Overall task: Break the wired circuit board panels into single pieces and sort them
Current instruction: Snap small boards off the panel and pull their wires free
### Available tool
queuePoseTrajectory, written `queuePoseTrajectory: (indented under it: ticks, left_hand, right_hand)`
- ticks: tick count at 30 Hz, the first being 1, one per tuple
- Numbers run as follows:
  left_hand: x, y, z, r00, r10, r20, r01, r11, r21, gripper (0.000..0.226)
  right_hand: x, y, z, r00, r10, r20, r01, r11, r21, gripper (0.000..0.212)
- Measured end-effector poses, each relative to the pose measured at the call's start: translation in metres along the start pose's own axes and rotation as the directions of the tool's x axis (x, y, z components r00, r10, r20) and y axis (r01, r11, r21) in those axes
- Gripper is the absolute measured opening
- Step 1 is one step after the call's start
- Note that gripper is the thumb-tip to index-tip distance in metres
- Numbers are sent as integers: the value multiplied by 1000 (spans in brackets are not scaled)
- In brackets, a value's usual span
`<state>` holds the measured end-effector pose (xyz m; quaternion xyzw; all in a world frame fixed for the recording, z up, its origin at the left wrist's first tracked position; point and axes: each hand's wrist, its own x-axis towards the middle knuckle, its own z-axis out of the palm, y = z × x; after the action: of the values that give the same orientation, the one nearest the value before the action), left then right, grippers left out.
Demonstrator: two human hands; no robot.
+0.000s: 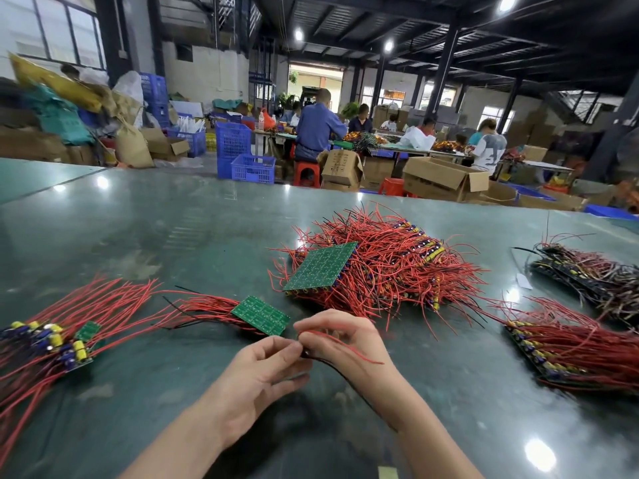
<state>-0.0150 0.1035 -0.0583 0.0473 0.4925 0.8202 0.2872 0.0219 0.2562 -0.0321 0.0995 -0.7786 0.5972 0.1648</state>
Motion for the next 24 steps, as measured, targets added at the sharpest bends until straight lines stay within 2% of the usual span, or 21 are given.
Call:
queuePoseTrajectory:
  ticks: [4, 9, 11, 17, 20, 24]
  left_hand:
    - [0, 0, -1, 995, -29, 92, 28, 1000, 10, 30]
    - [-2, 0, -1, 996, 14, 91, -23, 995, 96, 37]
    - [-3, 2, 1, 994, -7, 109, -4, 996, 93, 39]
    - [-5, 3, 6, 970, -162, 179, 163, 987, 12, 34]
    - [-5, 0, 10, 982, -143, 120, 139, 989, 43, 34]
    - [-6, -1, 11, 994, -74, 82, 65, 992, 105, 30]
  right_hand:
    - [5, -4, -10, 996, 90, 6, -90, 996, 8, 18]
    - [3, -1, -9, 968, 249, -11, -248, 967, 64, 17]
    - [3, 0, -8, 960, 279, -19, -276, 958, 81, 17]
    - [4, 0, 2, 972, 235, -2, -234, 969, 73, 16]
    - [4, -1, 3, 978, 208, 10, -208, 977, 44, 20]
    - [5, 0, -1, 984, 174, 24, -172, 982, -84, 23]
